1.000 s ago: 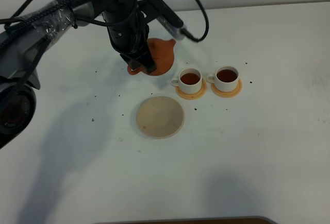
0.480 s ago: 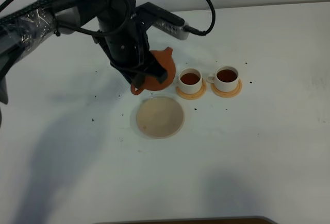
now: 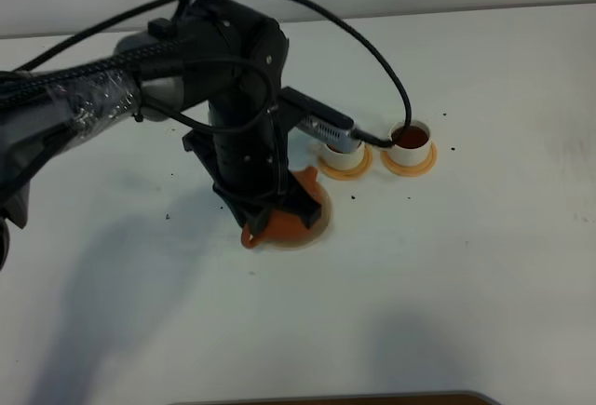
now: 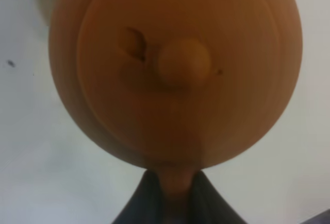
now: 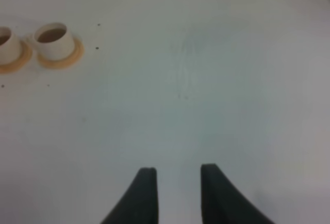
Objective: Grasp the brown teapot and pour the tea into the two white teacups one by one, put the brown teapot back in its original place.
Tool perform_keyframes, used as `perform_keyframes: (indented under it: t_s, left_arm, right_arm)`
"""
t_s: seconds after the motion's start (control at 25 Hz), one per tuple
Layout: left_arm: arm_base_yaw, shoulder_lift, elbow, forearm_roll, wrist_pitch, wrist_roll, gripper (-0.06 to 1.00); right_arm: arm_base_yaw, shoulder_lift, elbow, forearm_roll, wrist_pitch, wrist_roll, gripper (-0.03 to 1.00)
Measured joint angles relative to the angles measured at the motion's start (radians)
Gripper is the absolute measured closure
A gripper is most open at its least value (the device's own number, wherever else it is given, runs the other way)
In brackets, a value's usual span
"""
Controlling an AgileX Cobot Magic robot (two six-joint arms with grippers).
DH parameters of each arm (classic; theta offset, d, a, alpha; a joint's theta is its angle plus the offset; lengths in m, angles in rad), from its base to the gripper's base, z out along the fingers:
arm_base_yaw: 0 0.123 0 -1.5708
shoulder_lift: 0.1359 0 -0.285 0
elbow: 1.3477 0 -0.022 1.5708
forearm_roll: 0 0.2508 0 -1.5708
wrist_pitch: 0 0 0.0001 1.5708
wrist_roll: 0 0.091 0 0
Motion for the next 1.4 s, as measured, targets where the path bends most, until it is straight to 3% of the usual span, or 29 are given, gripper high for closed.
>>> perform_keyframes:
  t_s: [0.28,0.6,1.4]
  left_arm:
    - [-0.002,-0.034,0.118,0.036,-0.141,-0.038,0.80]
    - [-0.002,-0.039,0.137,0.050,-0.253,-0.042,0.80]
    - [-0.002,-0.021,0.148,0.050,-0.253,-0.029,0.80]
  right_arm:
    - [0.000,0.000,0.000,0.000,0.000,0.000,0.73]
    - [0.000,0.000,0.000,0.000,0.000,0.000,0.73]
    - [0.000,0.000,0.000,0.000,0.000,0.000,0.73]
